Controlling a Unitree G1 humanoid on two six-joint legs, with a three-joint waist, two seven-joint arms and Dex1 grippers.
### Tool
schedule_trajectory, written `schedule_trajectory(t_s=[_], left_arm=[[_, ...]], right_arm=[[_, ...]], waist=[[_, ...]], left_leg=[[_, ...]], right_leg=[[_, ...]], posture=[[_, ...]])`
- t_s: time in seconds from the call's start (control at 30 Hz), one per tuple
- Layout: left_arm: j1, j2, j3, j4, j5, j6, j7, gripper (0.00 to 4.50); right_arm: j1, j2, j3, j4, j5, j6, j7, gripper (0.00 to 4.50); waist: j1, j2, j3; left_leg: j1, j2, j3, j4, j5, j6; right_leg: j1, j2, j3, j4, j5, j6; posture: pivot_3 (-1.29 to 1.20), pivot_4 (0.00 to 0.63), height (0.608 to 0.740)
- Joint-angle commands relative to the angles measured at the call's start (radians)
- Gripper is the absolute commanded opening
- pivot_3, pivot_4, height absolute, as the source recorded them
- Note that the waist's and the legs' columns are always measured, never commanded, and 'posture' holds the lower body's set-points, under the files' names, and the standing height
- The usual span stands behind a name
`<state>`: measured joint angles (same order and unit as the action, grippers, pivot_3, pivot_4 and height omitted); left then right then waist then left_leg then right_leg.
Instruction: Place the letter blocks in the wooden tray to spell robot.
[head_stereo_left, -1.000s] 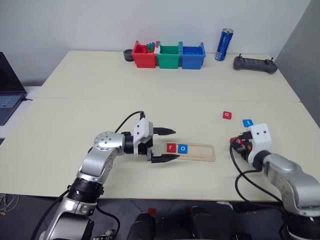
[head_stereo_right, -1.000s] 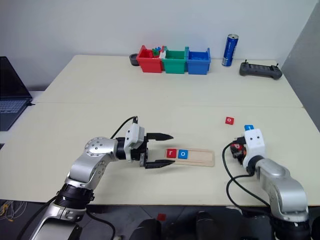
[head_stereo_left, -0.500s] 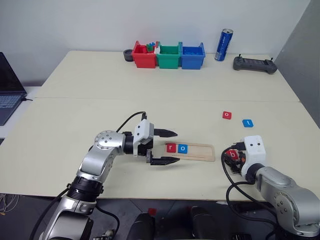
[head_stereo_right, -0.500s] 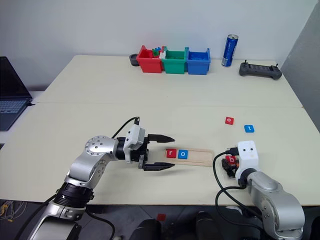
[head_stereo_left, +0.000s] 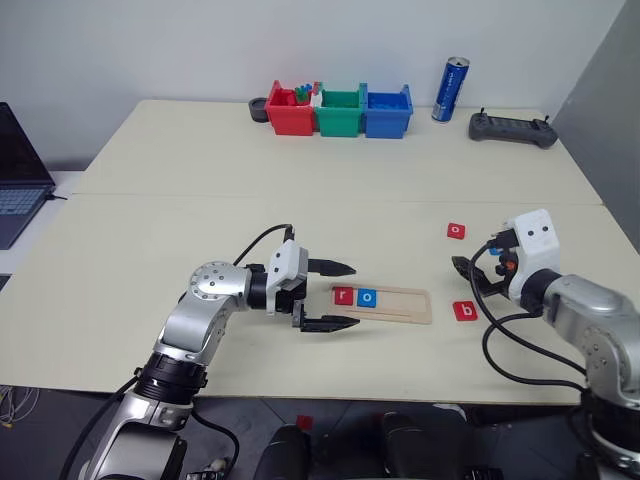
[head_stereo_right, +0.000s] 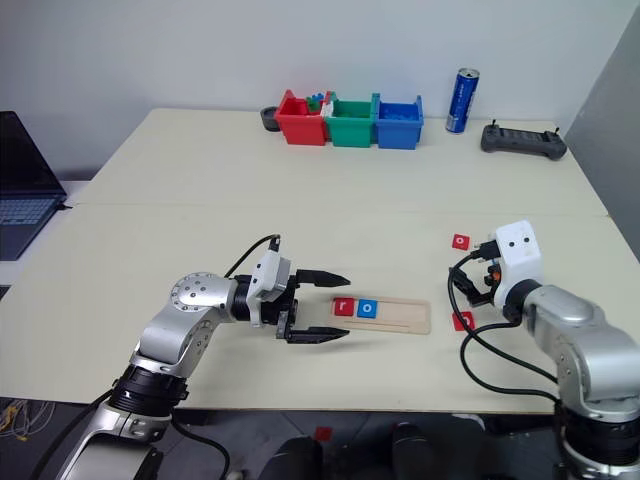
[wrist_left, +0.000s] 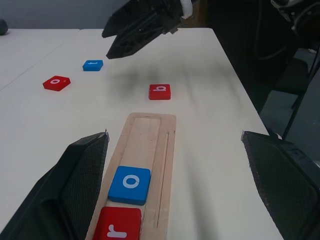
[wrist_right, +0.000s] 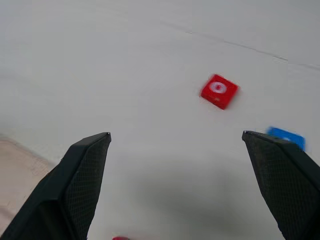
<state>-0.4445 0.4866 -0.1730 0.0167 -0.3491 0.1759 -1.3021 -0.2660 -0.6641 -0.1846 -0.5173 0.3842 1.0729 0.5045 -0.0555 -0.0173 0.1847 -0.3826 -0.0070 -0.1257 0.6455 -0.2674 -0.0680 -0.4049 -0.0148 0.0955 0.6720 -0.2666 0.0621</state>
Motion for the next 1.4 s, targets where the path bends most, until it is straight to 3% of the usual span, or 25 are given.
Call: schedule_trajectory(t_s=[0.03,0.13,0.37,0.53,0.9,1.03,1.23,1.4], left_arm=[[-0.023,-0.004,-0.013,0.008,-0.001,-0.027,-0.016,4.5],[-0.033,-0.006,-0.016,0.023,-0.001,-0.036,-0.02,4.5],[-0.023,-0.012,-0.027,0.014,0.0,-0.045,-0.02,4.5],[-0.01,-0.007,-0.026,-0.007,-0.005,-0.038,-0.019,4.5],[0.01,0.007,-0.024,-0.039,-0.008,-0.027,-0.016,4.5],[0.011,0.006,-0.026,-0.054,-0.011,-0.015,-0.01,4.5],[0.016,0.009,-0.025,-0.063,-0.012,-0.011,-0.014,4.5],[0.02,0.012,-0.022,-0.062,-0.011,-0.016,-0.017,4.5]], right_arm=[[0.088,-0.167,0.083,0.08,-0.048,-0.356,0.297,4.48],[0.141,-0.295,0.142,0.224,-0.114,-0.664,0.51,4.48],[0.029,-0.303,0.225,0.541,-0.171,-1.007,0.715,4.48],[-0.051,-0.266,0.284,0.653,-0.206,-1.083,0.773,4.48],[-0.08,-0.242,0.319,0.731,-0.221,-1.048,0.814,4.48],[-0.076,-0.24,0.32,0.738,-0.227,-1.037,0.816,3.59],[-0.087,-0.244,0.31,0.764,-0.234,-1.05,0.818,1.47],[-0.126,-0.228,0.298,0.703,-0.203,-0.987,0.804,1.46]], waist=[[0.003,0.0,0.0],[0.002,-0.001,0.0],[-0.01,-0.001,0.001],[-0.005,-0.001,0.001],[0.001,-0.001,0.001],[0.001,-0.001,0.001],[0.001,-0.001,0.001],[0.0,-0.001,0.001]], left_leg=[[0.0,0.0,0.0,0.0,0.0,0.0],[0.0,-0.001,0.001,0.0,0.0,0.0],[0.001,0.001,0.003,0.0,0.0,0.0],[0.001,0.001,0.003,0.0,0.0,0.0],[0.0,-0.001,0.002,0.0,0.0,0.0],[0.0,-0.001,0.002,0.0,0.0,0.0],[0.001,-0.001,0.002,0.001,0.0,0.0],[0.001,-0.001,0.002,0.001,0.0,0.0]], right_leg=[[0.0,0.0,0.0,0.0,0.0,0.0],[0.001,-0.001,0.0,-0.003,0.0,0.001],[0.002,-0.001,0.001,-0.006,0.0,0.001],[0.002,-0.001,0.001,-0.006,0.001,0.001],[0.002,-0.003,0.0,-0.005,0.001,0.001],[0.002,-0.003,0.0,-0.005,0.001,0.001],[0.002,-0.003,0.0,-0.005,0.001,0.001],[0.002,-0.003,0.001,-0.005,0.001,0.001]], posture=[[0.0,0.15,0.74],[0.0,0.15,0.74],[0.0,0.15,0.74],[0.0,0.15,0.74],[0.0,0.15,0.74],[0.0,0.15,0.74],[0.0,0.15,0.74],[0.0,0.15,0.74]])
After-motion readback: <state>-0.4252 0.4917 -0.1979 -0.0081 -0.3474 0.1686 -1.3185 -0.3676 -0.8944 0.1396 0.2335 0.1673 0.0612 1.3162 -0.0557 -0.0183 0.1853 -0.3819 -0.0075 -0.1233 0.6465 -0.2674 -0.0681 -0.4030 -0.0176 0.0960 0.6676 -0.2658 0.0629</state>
